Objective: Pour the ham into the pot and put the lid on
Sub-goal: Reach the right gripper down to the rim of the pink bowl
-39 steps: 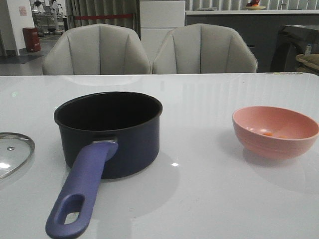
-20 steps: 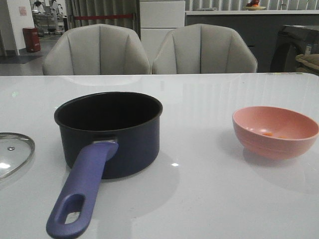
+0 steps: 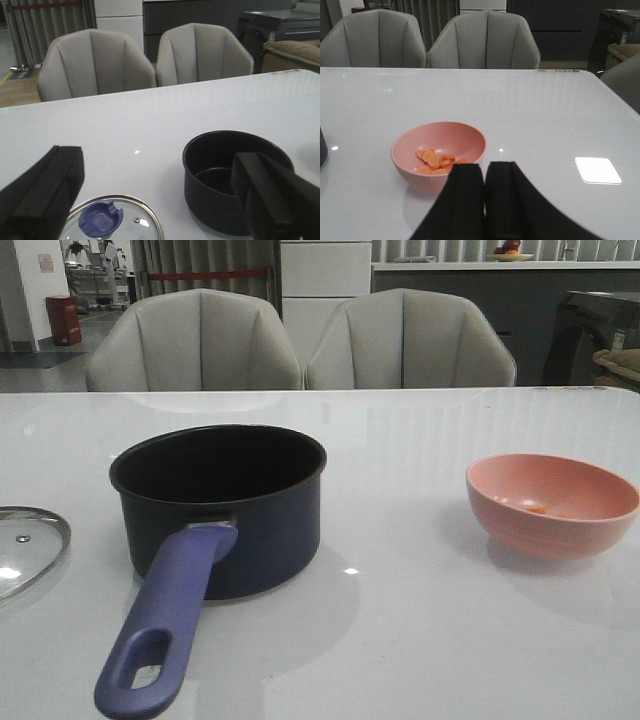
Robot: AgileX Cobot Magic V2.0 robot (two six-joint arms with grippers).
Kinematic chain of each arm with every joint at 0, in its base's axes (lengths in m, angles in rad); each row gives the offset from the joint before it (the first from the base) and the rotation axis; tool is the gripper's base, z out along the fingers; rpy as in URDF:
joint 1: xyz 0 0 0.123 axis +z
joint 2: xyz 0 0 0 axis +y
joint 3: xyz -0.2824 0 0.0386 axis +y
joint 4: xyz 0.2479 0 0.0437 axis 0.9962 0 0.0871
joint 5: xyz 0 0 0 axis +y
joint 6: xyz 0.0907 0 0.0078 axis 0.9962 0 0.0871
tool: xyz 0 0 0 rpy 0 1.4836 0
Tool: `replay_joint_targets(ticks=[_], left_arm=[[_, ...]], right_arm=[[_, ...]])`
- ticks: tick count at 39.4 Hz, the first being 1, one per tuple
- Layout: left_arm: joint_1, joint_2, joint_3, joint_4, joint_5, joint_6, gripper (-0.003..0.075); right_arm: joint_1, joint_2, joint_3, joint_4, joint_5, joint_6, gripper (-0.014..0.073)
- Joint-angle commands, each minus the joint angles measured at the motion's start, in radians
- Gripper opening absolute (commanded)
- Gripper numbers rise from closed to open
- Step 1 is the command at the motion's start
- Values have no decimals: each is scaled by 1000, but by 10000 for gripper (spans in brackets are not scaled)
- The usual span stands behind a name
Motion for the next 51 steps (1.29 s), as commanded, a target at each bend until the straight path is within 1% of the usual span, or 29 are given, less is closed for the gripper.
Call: replay_joint_targets(ticks=[1,4,8,10,16,21,25,29,40,43,46,48,51], left_arm=[[-42,0,-16,2,-109,-1,637],[-54,0,-15,2,-105,-1,637],[-59,0,-15,2,-101,-1,637],[-59,0,-14,2,-99,-1,637],[-59,0,-14,2,-99,-1,637],[-59,0,-14,2,-99,-1,637],[-59,0,-14,2,-99,-1,637],[-59,0,-14,2,-99,-1,637],[-59,0,-14,2,-99,-1,637],[-59,0,-14,2,-99,-1,637],[-59,0,-14,2,-99,-1,637],[-59,0,-14,2,-99,-1,637],[-59,0,-14,2,-99,-1,637]], right_arm=[[0,-17,11,-10,-105,1,159],[0,-17,11,-10,-149,1,159],[0,-17,10,-7,-254,1,159],[0,-17,-5,-5,-270,1,159],[0,53,-117,1,-167,1,159],[0,222,-246,1,-88,1,159],[0,368,-350,1,29,1,159],[0,472,-410,2,133,1,159],[0,647,-415,5,149,1,160],[0,658,-416,44,154,2,169],[0,670,-425,79,159,1,199],[0,681,-443,80,178,1,246],[0,708,-488,80,219,1,356]])
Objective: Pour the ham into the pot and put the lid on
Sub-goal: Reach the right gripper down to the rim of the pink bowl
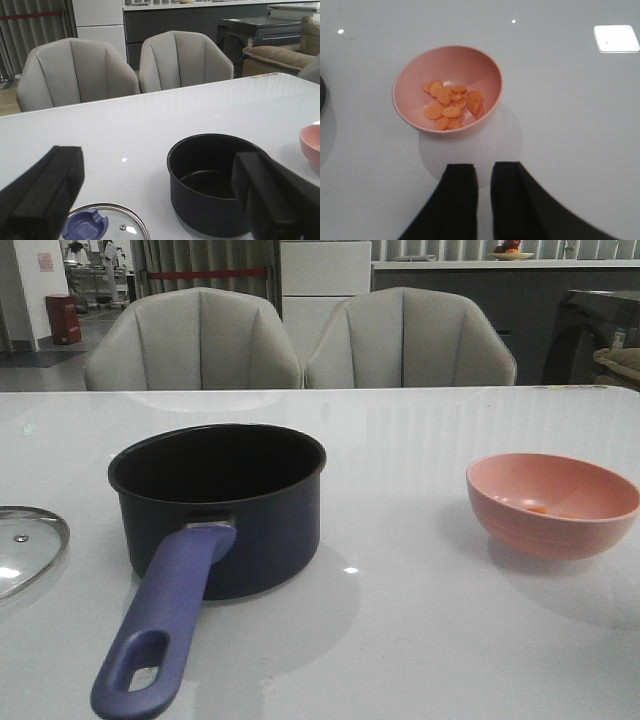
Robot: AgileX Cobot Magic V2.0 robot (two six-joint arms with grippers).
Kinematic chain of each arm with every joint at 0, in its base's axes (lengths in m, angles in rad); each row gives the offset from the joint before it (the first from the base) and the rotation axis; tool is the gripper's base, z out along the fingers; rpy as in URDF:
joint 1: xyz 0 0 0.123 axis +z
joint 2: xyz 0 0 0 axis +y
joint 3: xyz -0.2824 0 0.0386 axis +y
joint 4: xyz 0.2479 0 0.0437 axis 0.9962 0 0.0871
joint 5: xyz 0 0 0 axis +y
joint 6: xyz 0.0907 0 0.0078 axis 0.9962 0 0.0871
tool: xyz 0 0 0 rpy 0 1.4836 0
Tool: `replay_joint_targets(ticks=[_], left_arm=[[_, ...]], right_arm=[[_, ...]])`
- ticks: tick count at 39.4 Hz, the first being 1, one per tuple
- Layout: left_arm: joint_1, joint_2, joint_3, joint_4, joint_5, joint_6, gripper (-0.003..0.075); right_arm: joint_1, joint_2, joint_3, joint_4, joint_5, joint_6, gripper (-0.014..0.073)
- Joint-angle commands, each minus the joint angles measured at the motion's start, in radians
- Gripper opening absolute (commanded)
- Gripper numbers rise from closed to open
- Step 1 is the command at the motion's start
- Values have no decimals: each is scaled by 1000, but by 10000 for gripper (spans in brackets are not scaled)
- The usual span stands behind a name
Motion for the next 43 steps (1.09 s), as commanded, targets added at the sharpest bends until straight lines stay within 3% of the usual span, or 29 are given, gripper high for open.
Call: replay_joint_targets(ticks=[1,3,7,18,43], left_arm=[[-9,10,-26,-2,-81,-1,637],[-9,10,-26,-2,-81,-1,637],[-9,10,-26,-2,-81,-1,637],[-9,10,-26,-2,-81,-1,637],[-9,10,-26,-2,-81,-1,637]], right_arm=[[0,38,-92,10,-16,-1,407],[0,67,-139,11,20,-1,508],[0,145,-231,12,93,40,601],[-61,492,-533,13,304,71,601],[-103,1027,-806,36,348,0,601]])
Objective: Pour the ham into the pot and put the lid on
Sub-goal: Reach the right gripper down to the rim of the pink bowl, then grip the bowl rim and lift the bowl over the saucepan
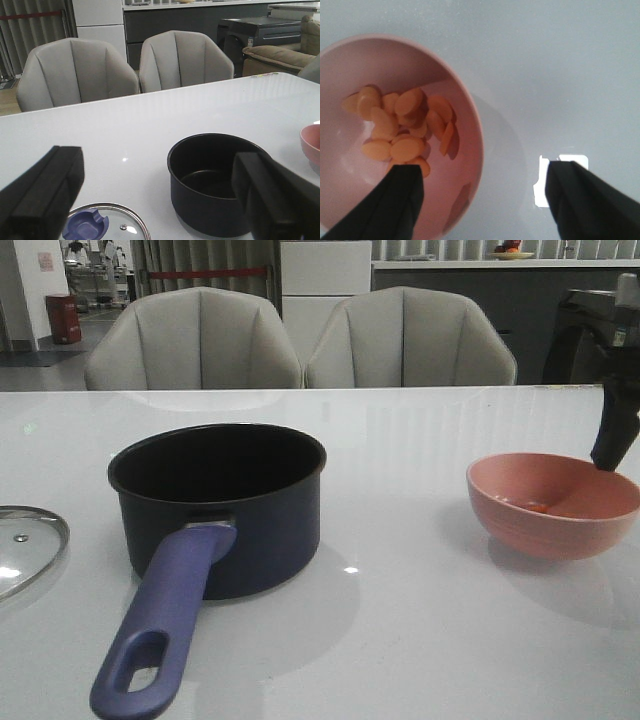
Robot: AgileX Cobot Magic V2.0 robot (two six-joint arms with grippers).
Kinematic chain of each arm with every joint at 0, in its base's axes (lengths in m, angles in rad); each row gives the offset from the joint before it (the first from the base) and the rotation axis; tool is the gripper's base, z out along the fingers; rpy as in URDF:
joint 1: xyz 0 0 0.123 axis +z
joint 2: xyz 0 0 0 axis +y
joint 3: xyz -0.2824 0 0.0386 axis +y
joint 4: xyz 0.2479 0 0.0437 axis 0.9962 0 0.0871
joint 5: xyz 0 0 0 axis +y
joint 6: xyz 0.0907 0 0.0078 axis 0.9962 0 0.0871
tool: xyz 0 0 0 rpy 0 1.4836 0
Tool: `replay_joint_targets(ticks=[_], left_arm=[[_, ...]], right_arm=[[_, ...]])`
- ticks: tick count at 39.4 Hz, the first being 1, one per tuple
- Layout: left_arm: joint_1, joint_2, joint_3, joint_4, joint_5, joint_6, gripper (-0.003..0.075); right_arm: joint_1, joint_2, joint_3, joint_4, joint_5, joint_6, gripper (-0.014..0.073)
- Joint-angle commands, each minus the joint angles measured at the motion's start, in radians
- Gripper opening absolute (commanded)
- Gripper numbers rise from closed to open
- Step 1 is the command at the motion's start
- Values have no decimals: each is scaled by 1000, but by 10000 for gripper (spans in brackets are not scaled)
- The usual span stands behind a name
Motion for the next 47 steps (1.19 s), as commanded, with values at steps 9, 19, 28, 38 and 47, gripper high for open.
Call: replay_joint_targets(ticks=[9,19,28,38,47], left_arm=[[-9,10,-26,-2,-81,-1,637],[-9,10,-26,-2,-81,-1,637],[-9,10,-26,-2,-81,-1,637],[-9,10,-26,-2,-81,-1,637],[-9,10,-26,-2,-81,-1,637]], right_arm=[[-8,104,-100,62,-42,-109,485],[-8,176,-114,152,-63,-128,147],[-1,70,-115,147,-119,-172,148],[99,-98,-115,114,-131,-270,140],[280,-169,-137,101,-142,-274,140]])
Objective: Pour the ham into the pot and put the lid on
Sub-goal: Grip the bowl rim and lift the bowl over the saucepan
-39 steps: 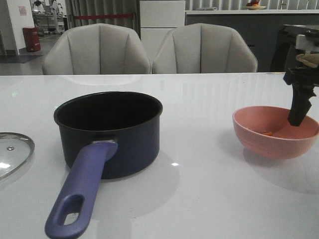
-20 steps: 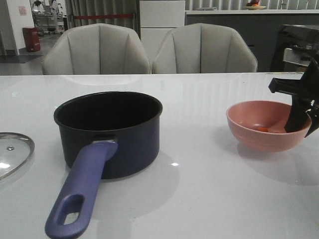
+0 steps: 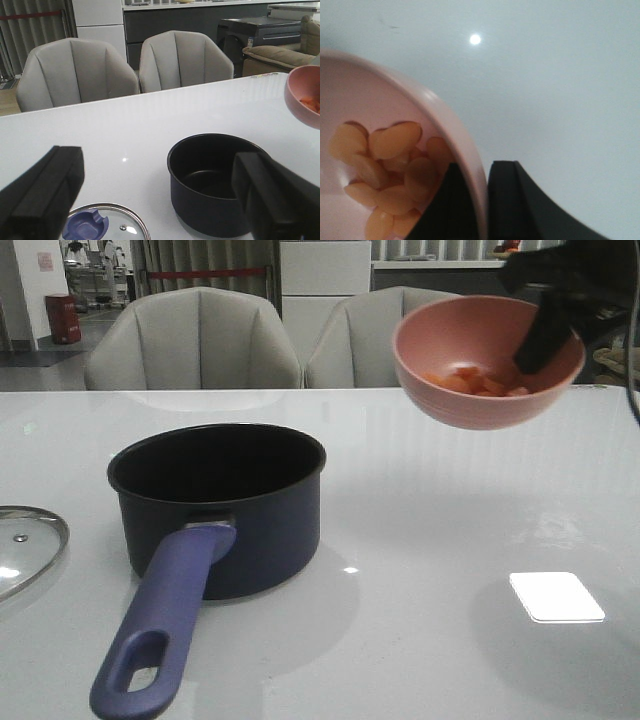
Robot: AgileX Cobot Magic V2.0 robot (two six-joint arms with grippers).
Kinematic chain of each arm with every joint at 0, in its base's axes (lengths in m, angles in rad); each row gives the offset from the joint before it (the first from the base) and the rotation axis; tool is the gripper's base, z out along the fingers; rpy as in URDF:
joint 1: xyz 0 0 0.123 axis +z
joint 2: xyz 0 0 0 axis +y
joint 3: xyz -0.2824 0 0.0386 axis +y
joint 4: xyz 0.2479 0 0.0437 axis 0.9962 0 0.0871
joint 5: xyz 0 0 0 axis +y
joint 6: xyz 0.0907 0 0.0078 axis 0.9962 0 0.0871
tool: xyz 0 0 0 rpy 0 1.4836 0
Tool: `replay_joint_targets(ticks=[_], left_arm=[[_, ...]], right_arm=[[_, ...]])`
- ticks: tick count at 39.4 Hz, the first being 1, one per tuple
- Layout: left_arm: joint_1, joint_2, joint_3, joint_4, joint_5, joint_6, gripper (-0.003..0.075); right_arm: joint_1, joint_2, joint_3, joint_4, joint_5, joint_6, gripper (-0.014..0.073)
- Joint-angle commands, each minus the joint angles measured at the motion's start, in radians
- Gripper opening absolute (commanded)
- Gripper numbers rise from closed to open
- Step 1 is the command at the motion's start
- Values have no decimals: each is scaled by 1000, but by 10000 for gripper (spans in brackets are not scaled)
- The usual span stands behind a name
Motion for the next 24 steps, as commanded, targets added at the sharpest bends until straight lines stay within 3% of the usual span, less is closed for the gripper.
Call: replay_joint_targets(ticks=[1,10,24], left_arm=[[-9,10,-26,-2,-81,-1,637],[-9,10,-26,-2,-81,-1,637],[-9,10,-26,-2,-81,-1,637]], right_arm=[[71,-56,-55,4,-32,-13,140],[252,-38,-143,-24,-60,-5,140],[382,33,-222,-234,-226,112,140]])
